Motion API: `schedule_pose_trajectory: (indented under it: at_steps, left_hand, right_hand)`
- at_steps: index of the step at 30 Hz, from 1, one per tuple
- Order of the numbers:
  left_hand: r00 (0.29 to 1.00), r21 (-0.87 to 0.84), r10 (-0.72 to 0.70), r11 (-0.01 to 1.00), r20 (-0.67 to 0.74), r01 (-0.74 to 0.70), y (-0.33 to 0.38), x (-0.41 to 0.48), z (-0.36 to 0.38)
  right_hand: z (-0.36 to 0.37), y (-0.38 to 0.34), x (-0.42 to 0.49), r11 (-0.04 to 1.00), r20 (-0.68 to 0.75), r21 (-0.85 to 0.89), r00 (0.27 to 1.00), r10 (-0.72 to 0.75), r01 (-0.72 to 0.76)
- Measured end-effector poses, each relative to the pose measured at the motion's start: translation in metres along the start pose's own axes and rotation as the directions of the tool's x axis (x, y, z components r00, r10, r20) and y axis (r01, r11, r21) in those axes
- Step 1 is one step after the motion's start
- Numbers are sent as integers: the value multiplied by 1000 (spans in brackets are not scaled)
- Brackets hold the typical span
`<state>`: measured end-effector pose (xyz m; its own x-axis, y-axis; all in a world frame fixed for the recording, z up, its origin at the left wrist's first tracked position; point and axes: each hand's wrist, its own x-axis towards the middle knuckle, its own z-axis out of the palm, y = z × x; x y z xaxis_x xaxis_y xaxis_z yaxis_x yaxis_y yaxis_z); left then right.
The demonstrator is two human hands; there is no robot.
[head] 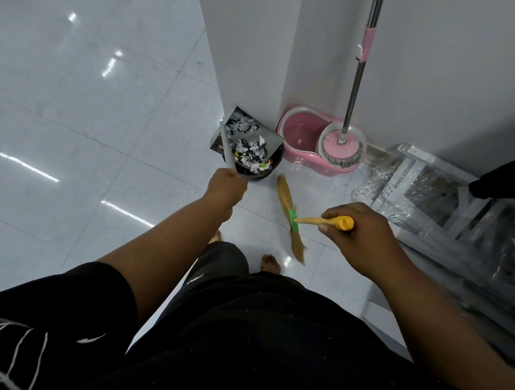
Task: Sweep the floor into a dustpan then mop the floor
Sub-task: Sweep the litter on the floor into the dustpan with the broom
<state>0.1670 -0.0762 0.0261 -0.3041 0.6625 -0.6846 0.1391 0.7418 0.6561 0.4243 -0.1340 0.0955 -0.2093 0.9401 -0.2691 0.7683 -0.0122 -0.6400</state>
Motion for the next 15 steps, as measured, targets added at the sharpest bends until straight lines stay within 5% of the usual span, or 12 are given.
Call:
schedule_pose_trajectory:
  at_steps: [5, 15]
  left_hand:
    - [922, -293, -382, 875, 69, 385, -4, 7, -3]
    - [930, -140, -368, 920, 11, 366, -46, 20, -20]
  right_hand:
    - [-4, -6, -4, 1000, -117, 0, 993, 0, 0]
    - [-12, -3, -16, 999, -119, 35, 992, 37, -33]
